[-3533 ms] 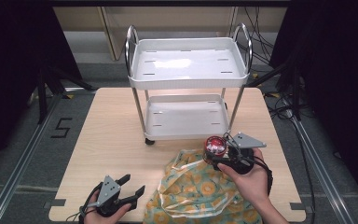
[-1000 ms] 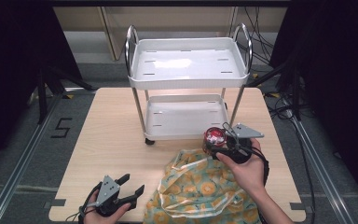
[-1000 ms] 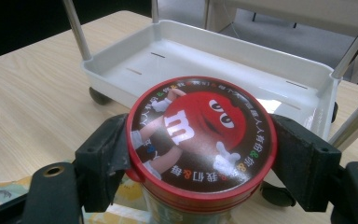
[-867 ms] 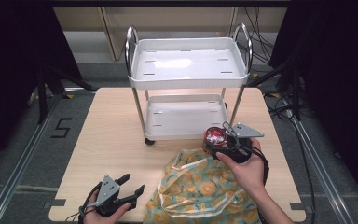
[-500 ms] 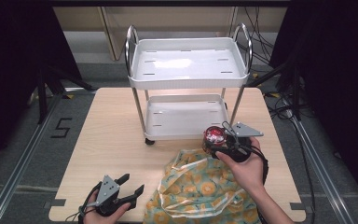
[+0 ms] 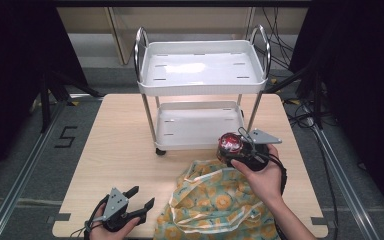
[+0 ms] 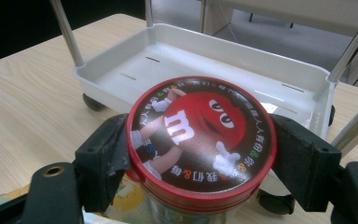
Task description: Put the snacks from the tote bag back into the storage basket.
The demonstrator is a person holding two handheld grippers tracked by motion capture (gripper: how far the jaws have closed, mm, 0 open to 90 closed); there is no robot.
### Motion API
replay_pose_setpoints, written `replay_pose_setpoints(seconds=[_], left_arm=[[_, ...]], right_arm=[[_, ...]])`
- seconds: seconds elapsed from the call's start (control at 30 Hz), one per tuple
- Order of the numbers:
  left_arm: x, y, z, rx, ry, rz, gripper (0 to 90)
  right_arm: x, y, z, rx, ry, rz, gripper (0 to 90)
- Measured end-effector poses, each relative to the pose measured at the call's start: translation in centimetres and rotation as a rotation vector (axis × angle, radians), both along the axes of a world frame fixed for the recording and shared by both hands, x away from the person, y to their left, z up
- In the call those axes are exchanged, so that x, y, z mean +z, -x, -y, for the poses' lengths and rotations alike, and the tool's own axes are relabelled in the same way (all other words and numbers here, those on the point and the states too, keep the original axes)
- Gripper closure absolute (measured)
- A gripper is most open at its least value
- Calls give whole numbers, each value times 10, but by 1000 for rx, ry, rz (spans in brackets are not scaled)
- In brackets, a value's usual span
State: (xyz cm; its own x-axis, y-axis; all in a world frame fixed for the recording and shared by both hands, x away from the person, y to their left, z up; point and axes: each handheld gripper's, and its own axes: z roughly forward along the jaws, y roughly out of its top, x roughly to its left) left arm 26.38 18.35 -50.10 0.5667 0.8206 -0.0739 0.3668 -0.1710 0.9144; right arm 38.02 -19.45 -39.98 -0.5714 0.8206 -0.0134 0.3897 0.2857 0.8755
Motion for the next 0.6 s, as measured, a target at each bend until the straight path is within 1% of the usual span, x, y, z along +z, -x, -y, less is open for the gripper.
replay_pose_setpoints(seconds=[0.03, 0.07, 0.13, 0.17, 0.2, 0.23, 0.27, 0.33, 0.37, 0.47, 0.5, 0.53, 0.57, 0.6], left_arm=[[0, 0, 0, 0, -1, 0, 311], [0, 0, 0, -1, -1, -1, 312], [0, 0, 1, 0, 6, 0, 312], [0, 0, 0, 1, -2, -2, 311], [0, 0, 1, 7, 7, -1, 312], [0, 0, 1, 6, 7, -1, 312], [0, 0, 1, 6, 7, -1, 312], [0, -1, 0, -1, 0, 1, 312], [-1, -1, 0, -3, 2, 2, 312], [0, -1, 0, 3, -2, 0, 312], [0, -1, -1, 0, -12, 2, 312], [0, -1, -1, 0, -11, 3, 312], [0, -1, -1, 1, -12, 2, 312], [0, -2, -1, -8, -7, 7, 312]], right_arm=[[0, 0, -1, -1, -6, -3, 260], [0, -1, 0, 2, 3, 8, 261], [0, -2, 0, 3, 11, 13, 260], [0, -3, 0, 0, 18, 17, 261], [0, -4, 1, 10, 19, 19, 260], [-1, -5, -1, -1, 9, 28, 260], [0, -6, 0, 5, 15, 19, 260], [0, -6, 0, -4, 10, 20, 260], [1, -7, 0, -1, 16, 18, 260], [1, -7, 0, -1, 18, 20, 260], [1, -7, 0, -3, 15, 19, 260], [0, -8, -1, -5, 10, 26, 260], [0, -9, -1, 4, 10, 21, 260], [0, -9, -2, 3, -4, 15, 260]])
